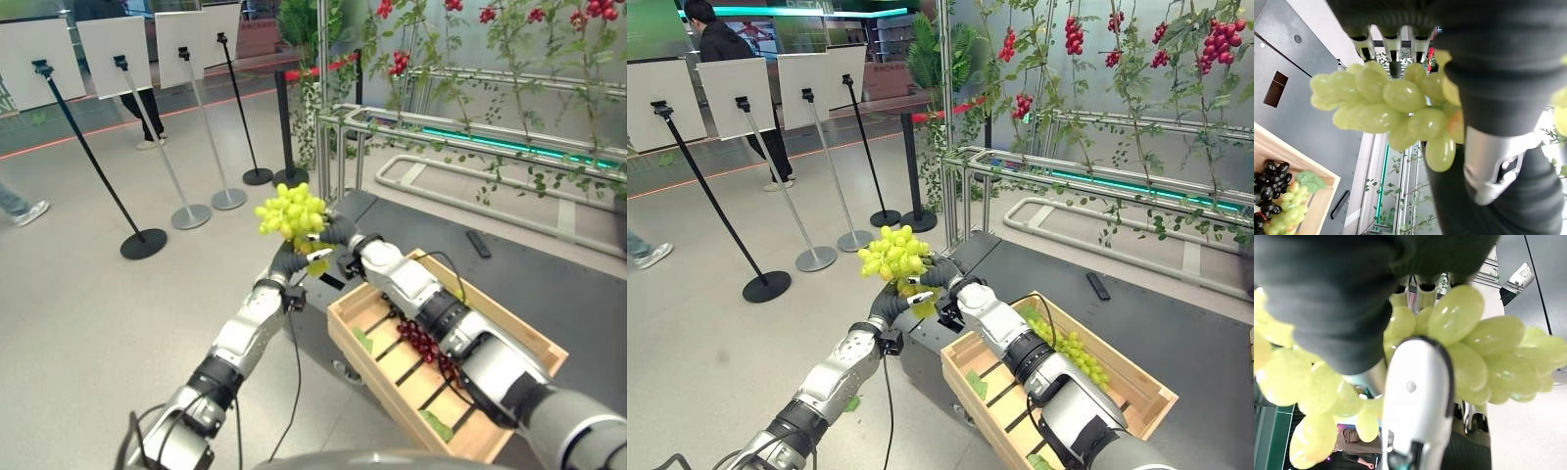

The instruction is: Pick up the fruits from the basket on one side to the basket on the other side

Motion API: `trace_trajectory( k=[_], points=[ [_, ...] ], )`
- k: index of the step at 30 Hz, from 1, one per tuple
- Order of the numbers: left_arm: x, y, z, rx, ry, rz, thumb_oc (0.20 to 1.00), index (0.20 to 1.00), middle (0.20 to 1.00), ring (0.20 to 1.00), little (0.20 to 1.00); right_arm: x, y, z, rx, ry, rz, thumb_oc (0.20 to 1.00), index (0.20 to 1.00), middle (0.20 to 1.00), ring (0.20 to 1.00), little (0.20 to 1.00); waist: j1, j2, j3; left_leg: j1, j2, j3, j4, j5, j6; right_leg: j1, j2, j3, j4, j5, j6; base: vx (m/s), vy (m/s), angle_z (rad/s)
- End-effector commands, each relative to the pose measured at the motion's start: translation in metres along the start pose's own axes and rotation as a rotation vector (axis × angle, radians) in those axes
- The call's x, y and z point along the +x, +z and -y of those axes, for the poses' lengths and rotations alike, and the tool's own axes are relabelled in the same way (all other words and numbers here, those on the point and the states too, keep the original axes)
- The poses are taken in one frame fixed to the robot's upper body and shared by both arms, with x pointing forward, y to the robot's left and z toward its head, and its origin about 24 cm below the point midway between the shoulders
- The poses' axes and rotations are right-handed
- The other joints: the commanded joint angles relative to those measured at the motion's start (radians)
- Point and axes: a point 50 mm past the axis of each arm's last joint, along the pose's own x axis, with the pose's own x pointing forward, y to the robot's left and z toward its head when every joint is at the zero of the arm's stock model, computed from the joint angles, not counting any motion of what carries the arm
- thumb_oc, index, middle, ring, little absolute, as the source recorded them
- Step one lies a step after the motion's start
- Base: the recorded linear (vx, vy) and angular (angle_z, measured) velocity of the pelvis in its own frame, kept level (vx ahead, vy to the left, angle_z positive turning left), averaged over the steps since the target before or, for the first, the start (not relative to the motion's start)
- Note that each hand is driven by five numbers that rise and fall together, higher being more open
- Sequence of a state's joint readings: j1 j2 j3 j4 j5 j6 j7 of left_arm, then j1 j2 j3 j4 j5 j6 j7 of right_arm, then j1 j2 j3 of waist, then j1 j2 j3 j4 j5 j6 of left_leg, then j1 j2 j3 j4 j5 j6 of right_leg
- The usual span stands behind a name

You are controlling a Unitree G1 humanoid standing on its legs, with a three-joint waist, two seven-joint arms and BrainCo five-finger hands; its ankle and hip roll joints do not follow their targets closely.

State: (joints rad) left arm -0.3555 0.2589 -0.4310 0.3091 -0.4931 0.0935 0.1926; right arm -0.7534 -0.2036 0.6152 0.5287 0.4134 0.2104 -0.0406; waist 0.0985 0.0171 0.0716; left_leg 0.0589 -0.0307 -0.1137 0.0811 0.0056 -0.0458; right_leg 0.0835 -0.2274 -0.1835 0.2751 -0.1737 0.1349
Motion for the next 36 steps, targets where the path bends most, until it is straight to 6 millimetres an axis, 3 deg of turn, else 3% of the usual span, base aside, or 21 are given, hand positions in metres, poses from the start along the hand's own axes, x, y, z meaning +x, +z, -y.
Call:
trace_trajectory(
  k=[1, 5, 12, 18, 28, 29, 30, 31, 36],
  points=[
    [0.022, 0.044, 0.033, 0.098, -0.147, 0.144, 1.0, 1.0, 1.0, 1.0, 1.0, 0.015, 0.065, -0.026, -0.004, 0.095, 0.21, 0.2, 0.2, 0.2, 0.2, 0.2, -0.006, -0.023, -0.045, -0.009, 0.009, 0.009, 0.076, -0.165, -0.008, 0.0, -0.053, -0.017, -0.063, 0.048, 0.027, 0.0, 0.0, 0.0],
    [0.024, 0.045, 0.033, 0.16, -0.132, 0.15, 1.0, 1.0, 1.0, 1.0, 1.0, 0.015, 0.068, -0.033, 0.019, 0.113, 0.223, 0.2, 0.2, 0.2, 0.2, 0.2, -0.005, -0.022, -0.044, -0.008, 0.009, 0.008, 0.077, -0.165, -0.008, 0.0, -0.054, -0.016, -0.061, 0.047, 0.028, 0.0, 0.0, 0.0],
    [0.023, 0.054, 0.02, -0.025, 0.061, 0.213, 1.0, 1.0, 1.0, 1.0, 1.0, 0.008, 0.068, -0.05, 0.13, 0.138, 0.266, 0.2, 0.2, 0.2, 0.2, 0.2, 0.004, -0.031, -0.033, -0.015, 0.011, 0.005, 0.078, -0.161, -0.009, -0.005, -0.055, -0.02, -0.058, 0.048, 0.025, 0.0, 0.0, 0.0],
    [0.025, 0.063, 0.014, -0.077, 0.146, 0.246, 1.0, 1.0, 1.0, 1.0, 1.0, 0.0, 0.059, -0.066, 0.283, 0.167, 0.272, 0.2, 0.2, 0.2, 0.2, 0.2, -0.003, -0.032, -0.023, -0.018, 0.012, 0.008, 0.082, -0.16, -0.009, -0.009, -0.054, -0.018, -0.054, 0.046, 0.024, 0.0, 0.0, 0.0],
    [0.023, 0.067, 0.01, -0.07, 0.174, 0.267, 1.0, 1.0, 1.0, 1.0, 1.0, -0.01, 0.056, -0.077, 0.282, 0.221, 0.291, 0.2, 0.2, 0.2, 0.2, 0.2, -0.013, -0.03, -0.021, -0.011, 0.015, 0.012, 0.079, -0.161, -0.011, -0.01, -0.054, -0.013, -0.05, 0.045, 0.024, 0.0, 0.0, 0.0],
    [0.024, 0.069, 0.009, -0.074, 0.183, 0.272, 0.912, 0.912, 0.912, 0.912, 0.912, -0.011, 0.056, -0.077, 0.295, 0.224, 0.294, 0.2, 0.2, 0.2, 0.2, 0.2, -0.016, -0.029, -0.02, -0.011, 0.014, 0.013, 0.079, -0.16, -0.011, -0.012, -0.055, -0.012, -0.049, 0.046, 0.024, 0.0, 0.0, 0.0],
    [0.024, 0.069, 0.009, -0.073, 0.178, 0.272, 0.347, 0.347, 0.347, 0.347, 0.347, -0.012, 0.057, -0.078, 0.299, 0.231, 0.297, 0.2, 0.2, 0.2, 0.2, 0.2, -0.018, -0.028, -0.019, -0.013, 0.014, 0.015, 0.079, -0.16, -0.012, -0.013, -0.055, -0.012, -0.049, 0.045, 0.024, 0.0, 0.0, 0.0],
    [0.023, 0.069, 0.008, -0.074, 0.178, 0.274, 0.2, 0.2, 0.2, 0.2, 0.2, -0.013, 0.057, -0.078, 0.305, 0.236, 0.3, 0.2, 0.2, 0.2, 0.2, 0.2, -0.018, -0.028, -0.02, -0.013, 0.014, 0.016, 0.079, -0.161, -0.012, -0.014, -0.055, -0.011, -0.049, 0.045, 0.024, 0.0, 0.0, 0.0],
    [0.022, 0.069, 0.005, -0.103, 0.193, 0.276, 0.2, 0.2, 0.2, 0.2, 0.2, -0.014, 0.055, -0.079, 0.317, 0.239, 0.298, 0.2, 0.2, 0.2, 0.2, 0.2, -0.02, -0.028, -0.02, -0.011, 0.014, 0.017, 0.079, -0.162, -0.012, -0.014, -0.055, -0.009, -0.048, 0.045, 0.024, 0.0, 0.0, 0.0]
  ],
)
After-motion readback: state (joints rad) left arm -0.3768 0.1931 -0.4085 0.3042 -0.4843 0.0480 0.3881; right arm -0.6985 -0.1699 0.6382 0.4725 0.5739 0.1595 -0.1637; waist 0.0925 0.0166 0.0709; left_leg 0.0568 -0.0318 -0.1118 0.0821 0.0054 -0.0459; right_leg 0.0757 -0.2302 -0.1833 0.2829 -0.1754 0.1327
